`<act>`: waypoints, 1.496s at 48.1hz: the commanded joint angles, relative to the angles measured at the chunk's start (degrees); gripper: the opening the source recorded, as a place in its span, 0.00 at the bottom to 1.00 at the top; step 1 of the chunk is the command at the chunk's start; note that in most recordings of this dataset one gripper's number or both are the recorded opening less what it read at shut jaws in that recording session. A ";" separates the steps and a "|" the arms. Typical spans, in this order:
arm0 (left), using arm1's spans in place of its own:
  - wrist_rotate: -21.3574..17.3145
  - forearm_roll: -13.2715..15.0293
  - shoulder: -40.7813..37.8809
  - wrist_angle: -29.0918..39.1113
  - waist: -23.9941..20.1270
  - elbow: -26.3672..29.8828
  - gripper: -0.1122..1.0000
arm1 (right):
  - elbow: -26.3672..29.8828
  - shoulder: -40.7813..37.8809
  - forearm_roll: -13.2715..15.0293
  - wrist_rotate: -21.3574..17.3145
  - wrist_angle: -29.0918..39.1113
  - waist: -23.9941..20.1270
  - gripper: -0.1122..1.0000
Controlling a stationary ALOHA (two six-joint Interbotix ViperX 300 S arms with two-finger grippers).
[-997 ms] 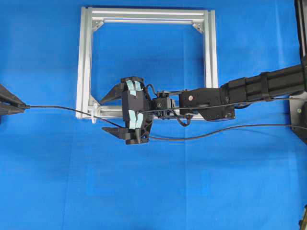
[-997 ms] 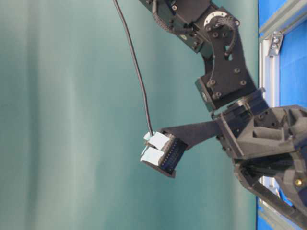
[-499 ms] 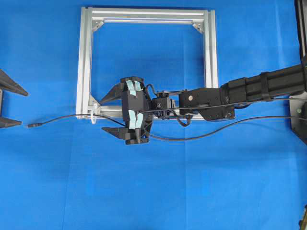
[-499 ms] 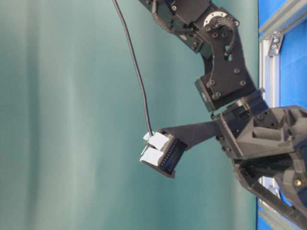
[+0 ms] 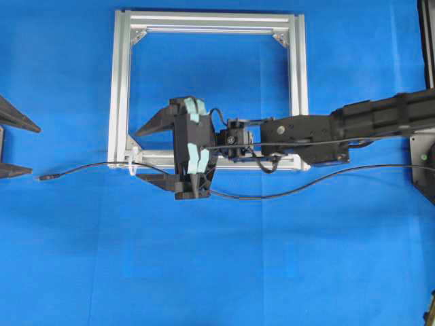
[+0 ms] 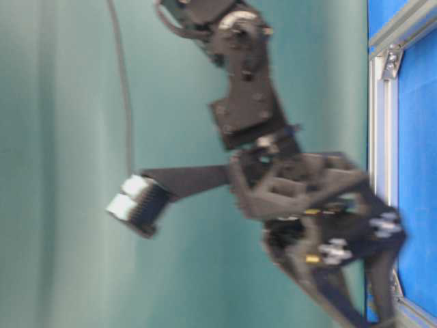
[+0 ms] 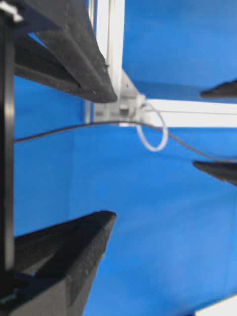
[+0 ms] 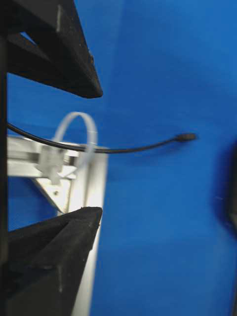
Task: Insert the wire through the string loop located on the left side.
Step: 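Release the cable with the left gripper and raise the right gripper away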
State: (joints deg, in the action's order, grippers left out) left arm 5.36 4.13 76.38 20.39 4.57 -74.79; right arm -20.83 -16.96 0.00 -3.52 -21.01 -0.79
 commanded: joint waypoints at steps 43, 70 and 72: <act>-2.29 -0.70 -0.44 -6.24 -1.32 0.79 0.86 | 2.20 12.13 -0.35 -0.18 5.27 1.58 0.94; -2.29 -0.70 -0.70 -6.24 -1.32 0.70 0.86 | 2.11 12.13 -0.35 -0.09 5.27 1.85 0.94; -2.29 -0.70 -0.70 -6.24 -1.32 0.70 0.86 | 2.11 12.04 -0.35 -0.09 5.27 1.76 0.94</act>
State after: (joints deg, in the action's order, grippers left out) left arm 3.16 3.60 76.46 14.68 3.43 -74.79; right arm -19.86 -6.94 -0.18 -3.60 -15.56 0.79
